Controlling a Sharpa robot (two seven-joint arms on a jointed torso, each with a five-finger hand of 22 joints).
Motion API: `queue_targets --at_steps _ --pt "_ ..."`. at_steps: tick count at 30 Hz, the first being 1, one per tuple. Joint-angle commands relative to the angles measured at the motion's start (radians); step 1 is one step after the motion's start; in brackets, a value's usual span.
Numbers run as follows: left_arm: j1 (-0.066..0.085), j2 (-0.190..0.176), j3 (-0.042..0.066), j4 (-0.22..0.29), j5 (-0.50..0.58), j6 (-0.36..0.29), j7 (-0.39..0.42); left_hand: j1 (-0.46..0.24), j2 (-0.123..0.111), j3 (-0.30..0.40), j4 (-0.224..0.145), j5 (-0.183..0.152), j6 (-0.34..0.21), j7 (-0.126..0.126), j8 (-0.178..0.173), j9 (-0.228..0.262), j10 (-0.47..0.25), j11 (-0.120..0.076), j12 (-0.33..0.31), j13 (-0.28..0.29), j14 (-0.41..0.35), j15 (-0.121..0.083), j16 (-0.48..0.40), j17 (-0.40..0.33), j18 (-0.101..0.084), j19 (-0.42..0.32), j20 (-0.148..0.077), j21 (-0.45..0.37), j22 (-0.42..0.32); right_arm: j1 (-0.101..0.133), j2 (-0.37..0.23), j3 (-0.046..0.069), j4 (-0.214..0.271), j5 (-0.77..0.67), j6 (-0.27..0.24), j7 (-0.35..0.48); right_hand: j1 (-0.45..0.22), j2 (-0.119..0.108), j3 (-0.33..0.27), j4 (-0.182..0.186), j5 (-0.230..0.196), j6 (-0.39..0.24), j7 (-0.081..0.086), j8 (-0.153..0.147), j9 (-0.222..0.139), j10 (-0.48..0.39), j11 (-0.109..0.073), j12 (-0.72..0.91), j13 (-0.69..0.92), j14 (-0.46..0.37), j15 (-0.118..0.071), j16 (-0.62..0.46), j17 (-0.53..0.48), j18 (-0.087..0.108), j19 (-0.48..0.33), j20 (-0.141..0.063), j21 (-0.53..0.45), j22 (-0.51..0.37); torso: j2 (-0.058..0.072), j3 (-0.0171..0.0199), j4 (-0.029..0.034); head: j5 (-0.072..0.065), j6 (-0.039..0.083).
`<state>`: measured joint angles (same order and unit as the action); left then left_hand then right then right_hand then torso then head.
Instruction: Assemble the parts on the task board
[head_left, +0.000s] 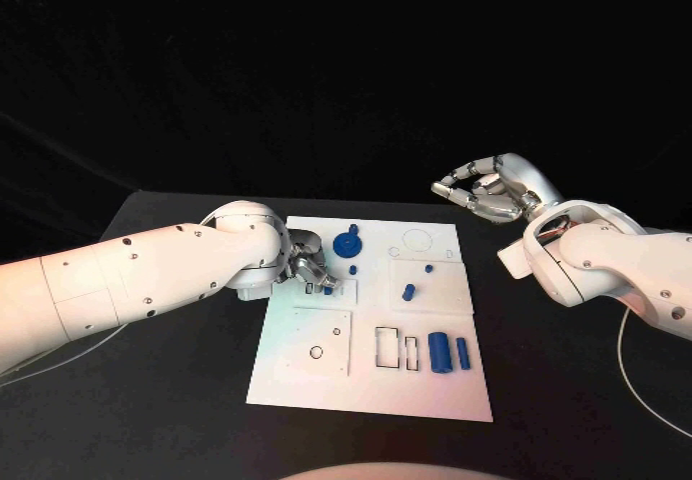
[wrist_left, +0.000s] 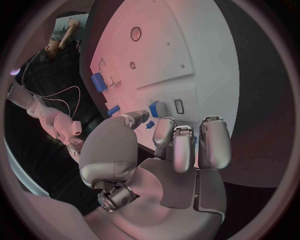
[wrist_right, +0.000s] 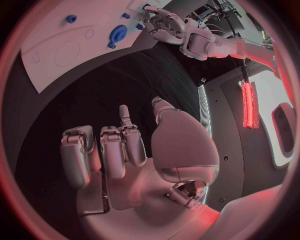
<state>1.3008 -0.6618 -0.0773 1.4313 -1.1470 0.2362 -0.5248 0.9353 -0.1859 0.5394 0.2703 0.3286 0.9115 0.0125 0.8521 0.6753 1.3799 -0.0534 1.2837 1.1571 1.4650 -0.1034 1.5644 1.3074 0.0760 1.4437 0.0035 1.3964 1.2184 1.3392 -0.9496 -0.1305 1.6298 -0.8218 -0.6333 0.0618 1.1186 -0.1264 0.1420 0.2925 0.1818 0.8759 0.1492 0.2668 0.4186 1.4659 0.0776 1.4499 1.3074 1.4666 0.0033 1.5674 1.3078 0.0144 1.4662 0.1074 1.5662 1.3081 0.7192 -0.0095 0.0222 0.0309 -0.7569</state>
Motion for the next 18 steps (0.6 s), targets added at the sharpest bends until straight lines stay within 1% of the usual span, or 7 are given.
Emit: queue_targets --at_steps 1,5,9,12,15,16,18 --pt "0.001 -0.004 0.007 0.008 0.004 -0.013 0.001 -0.006 -0.006 -0.007 0.000 -0.004 -0.002 0.004 -0.006 -0.001 -0.001 0.003 -0.006 -0.001 0.106 -0.004 0.006 0.263 -0.006 0.003 -0.004 0.001 -0.001 -0.001 0.001 0.000 -0.001 -0.004 0.006 0.008 -0.009 0.001 -0.006 0.001 0.006 -0.007 0.001 0.005 0.001 0.012 -0.009 -0.004 0.167 0.104 -0.006 0.003 0.263 -0.014 0.105 -0.006 0.005 0.263 -0.001 -0.0001 0.0013 -0.001 0.001" --pt "0.001 -0.011 0.020 0.015 0.002 -0.017 0.001 -0.006 -0.006 -0.010 0.002 -0.004 -0.002 0.004 -0.006 -0.002 -0.002 0.003 -0.007 -0.003 0.106 -0.004 0.006 0.263 -0.006 0.003 -0.004 0.001 -0.001 -0.001 0.001 0.000 -0.003 -0.004 0.005 0.009 -0.009 0.001 -0.006 0.001 0.007 -0.007 0.001 0.005 0.001 0.012 -0.009 -0.005 0.167 0.104 -0.006 0.003 0.263 -0.014 0.105 -0.006 0.005 0.263 -0.001 -0.0003 0.0016 -0.002 0.002" --pt "0.003 -0.022 0.037 0.024 0.000 -0.018 0.002 -0.005 -0.007 -0.015 0.004 -0.004 -0.003 0.004 -0.007 -0.002 -0.004 0.003 -0.010 -0.006 0.106 -0.004 0.006 0.263 -0.005 0.003 -0.004 0.001 -0.002 -0.002 0.000 0.000 -0.004 -0.003 0.005 0.009 -0.009 0.001 -0.007 0.001 0.007 -0.008 0.001 0.005 0.001 0.012 -0.009 -0.005 0.167 0.104 -0.006 0.003 0.263 -0.014 0.105 -0.006 0.005 0.263 -0.002 -0.0009 0.0008 -0.002 0.004" --pt "0.009 -0.030 0.048 0.034 0.001 -0.019 0.002 -0.003 -0.009 -0.021 0.006 -0.004 -0.006 0.005 -0.008 -0.002 -0.007 0.003 -0.014 -0.011 0.106 -0.003 0.006 0.263 -0.006 0.003 -0.004 0.001 -0.001 -0.003 -0.001 0.000 -0.006 -0.003 0.005 0.009 -0.009 0.001 -0.007 0.001 0.007 -0.008 0.001 0.005 0.001 0.012 -0.009 -0.005 0.167 0.104 -0.006 0.003 0.263 -0.014 0.105 -0.006 0.005 0.263 -0.002 -0.0005 0.0010 -0.001 0.005" --pt "0.016 -0.037 0.055 0.037 0.010 -0.028 0.003 0.004 -0.011 -0.031 0.010 -0.003 -0.013 0.007 -0.012 -0.004 -0.018 0.005 -0.027 -0.027 0.106 -0.002 0.006 0.263 -0.004 0.001 -0.005 -0.003 -0.007 -0.003 0.000 0.000 -0.007 -0.003 0.005 0.009 -0.009 0.001 -0.007 0.001 0.007 -0.008 0.001 0.005 0.001 0.012 -0.009 -0.005 0.167 0.104 -0.006 0.003 0.263 -0.014 0.105 -0.006 0.005 0.263 -0.001 -0.0010 0.0010 -0.002 0.009" --pt "0.019 -0.038 0.057 0.035 0.016 -0.032 0.004 0.014 -0.011 -0.040 0.013 -0.002 -0.024 0.012 -0.019 -0.007 -0.034 0.009 -0.045 -0.049 0.105 0.001 0.005 0.261 -0.003 -0.003 -0.005 -0.008 -0.016 -0.003 0.000 0.000 -0.007 -0.002 0.005 0.010 -0.010 0.002 -0.008 0.001 0.009 -0.008 0.001 0.006 0.001 0.012 -0.009 -0.005 0.167 0.104 -0.006 0.003 0.263 -0.014 0.105 -0.006 0.005 0.263 -0.001 -0.0014 0.0010 -0.002 0.011" --pt "0.028 -0.038 0.064 0.018 0.033 -0.045 0.007 0.042 -0.014 -0.057 0.015 0.000 -0.047 0.022 -0.032 -0.012 -0.083 0.019 -0.104 -0.121 0.099 0.008 -0.005 0.242 0.002 -0.014 -0.002 -0.024 -0.042 -0.004 -0.001 0.000 -0.008 -0.002 0.006 0.009 -0.009 0.003 -0.010 0.000 0.011 -0.008 0.001 0.006 0.001 0.012 -0.009 -0.004 0.167 0.104 -0.006 0.003 0.263 -0.014 0.105 -0.006 0.005 0.263 -0.001 -0.0019 0.0016 -0.002 0.013"
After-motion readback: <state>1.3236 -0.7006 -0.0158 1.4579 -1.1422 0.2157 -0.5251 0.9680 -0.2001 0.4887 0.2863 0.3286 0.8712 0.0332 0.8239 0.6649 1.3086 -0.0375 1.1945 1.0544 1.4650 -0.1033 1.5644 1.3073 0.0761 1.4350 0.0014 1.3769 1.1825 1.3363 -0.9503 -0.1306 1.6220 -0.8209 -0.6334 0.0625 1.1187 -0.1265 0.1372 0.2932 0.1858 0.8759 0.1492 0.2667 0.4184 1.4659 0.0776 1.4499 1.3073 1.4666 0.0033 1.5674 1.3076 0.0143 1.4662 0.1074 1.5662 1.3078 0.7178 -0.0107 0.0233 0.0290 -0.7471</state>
